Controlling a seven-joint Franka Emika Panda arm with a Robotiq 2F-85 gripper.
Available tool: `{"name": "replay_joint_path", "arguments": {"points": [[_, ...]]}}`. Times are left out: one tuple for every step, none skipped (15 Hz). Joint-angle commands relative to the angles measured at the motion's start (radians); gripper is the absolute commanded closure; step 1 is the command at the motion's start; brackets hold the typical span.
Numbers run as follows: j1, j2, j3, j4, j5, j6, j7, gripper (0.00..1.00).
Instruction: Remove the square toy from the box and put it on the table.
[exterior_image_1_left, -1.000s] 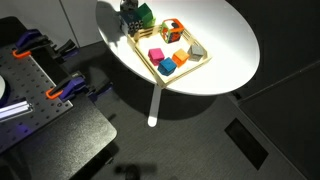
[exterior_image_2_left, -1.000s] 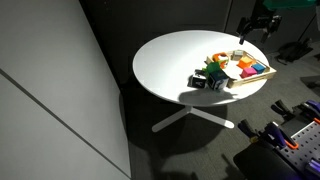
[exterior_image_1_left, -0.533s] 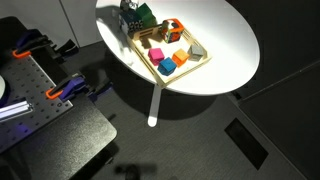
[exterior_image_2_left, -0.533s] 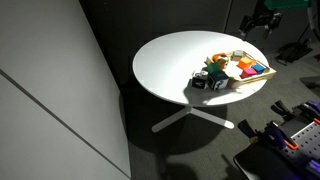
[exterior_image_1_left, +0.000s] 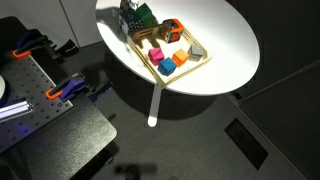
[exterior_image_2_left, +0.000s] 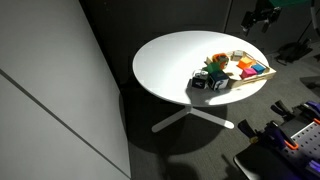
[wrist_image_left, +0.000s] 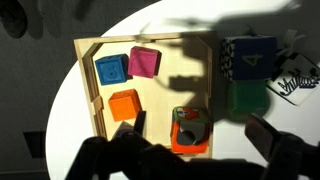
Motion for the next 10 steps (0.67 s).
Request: {"name": "replay_joint_path", "arguments": {"points": [[-0.003, 0.000, 0.002, 0.002, -0.002, -0.002, -0.002, 0.00], [-0.003, 0.000, 0.002, 0.003, -0.003, -0.002, -0.003, 0.00], [-0.003, 0.000, 0.002, 0.003, -0.003, -0.002, -0.004, 0.00], [-0.003, 0.000, 0.002, 0.003, -0.003, -0.002, -0.004, 0.00], [-0.003, 0.000, 0.002, 0.003, -0.003, -0.002, -0.004, 0.00], [-0.003, 0.000, 0.002, 0.004, -0.003, -0.002, -0.004, 0.00], [-0.003, 0.000, 0.002, 0.004, -0.003, -0.002, -0.004, 0.00], [-0.003, 0.000, 0.002, 0.004, -0.003, -0.002, -0.004, 0.00], [-0.004, -0.003, 0.001, -0.003, -0.004, 0.007, 0.005, 0.00], [-0.005, 0.004, 0.000, 0.003, 0.000, 0.003, 0.003, 0.00]]}}
